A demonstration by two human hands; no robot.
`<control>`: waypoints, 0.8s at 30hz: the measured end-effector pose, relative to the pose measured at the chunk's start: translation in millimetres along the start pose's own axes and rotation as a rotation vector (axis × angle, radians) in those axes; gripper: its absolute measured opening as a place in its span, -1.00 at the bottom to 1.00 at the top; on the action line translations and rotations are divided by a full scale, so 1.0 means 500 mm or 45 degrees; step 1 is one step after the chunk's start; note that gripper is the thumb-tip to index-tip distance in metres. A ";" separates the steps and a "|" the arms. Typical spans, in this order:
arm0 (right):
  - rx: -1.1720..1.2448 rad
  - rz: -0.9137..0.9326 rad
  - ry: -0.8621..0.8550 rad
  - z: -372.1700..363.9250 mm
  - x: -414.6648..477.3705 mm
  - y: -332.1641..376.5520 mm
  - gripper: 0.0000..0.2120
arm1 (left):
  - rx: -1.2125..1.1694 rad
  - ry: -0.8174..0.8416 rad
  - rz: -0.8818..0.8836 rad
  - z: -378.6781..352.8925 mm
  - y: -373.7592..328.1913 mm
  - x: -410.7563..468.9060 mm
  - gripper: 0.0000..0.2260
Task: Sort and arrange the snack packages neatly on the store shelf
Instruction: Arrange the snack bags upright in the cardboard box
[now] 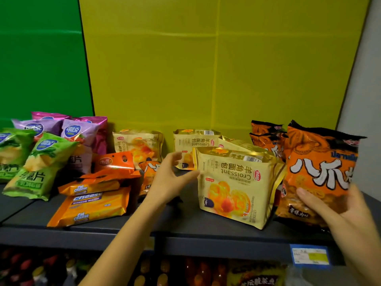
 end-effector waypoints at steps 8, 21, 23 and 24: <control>-0.015 -0.010 -0.029 -0.012 -0.007 -0.009 -0.21 | 1.186 -0.122 0.105 0.096 0.047 0.013 -0.48; -0.025 0.060 -0.070 -0.007 -0.018 -0.010 -0.10 | 0.598 0.048 0.365 0.083 0.102 0.029 -0.25; -0.023 0.085 -0.068 -0.008 -0.016 -0.004 -0.14 | 0.651 -0.094 0.209 0.106 0.056 0.017 -0.36; -0.032 0.091 -0.066 -0.009 -0.015 -0.004 -0.16 | 0.646 -0.167 0.125 0.119 0.028 0.010 -0.39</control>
Point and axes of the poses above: each hand's wrist, its own x-axis towards the middle knuckle, its own z-axis out of the back of the hand, y = z × x, the point moved 8 cm from there along x, towards the middle knuckle, and after that the axes turned 4 degrees about -x, right-handed, at the moved point
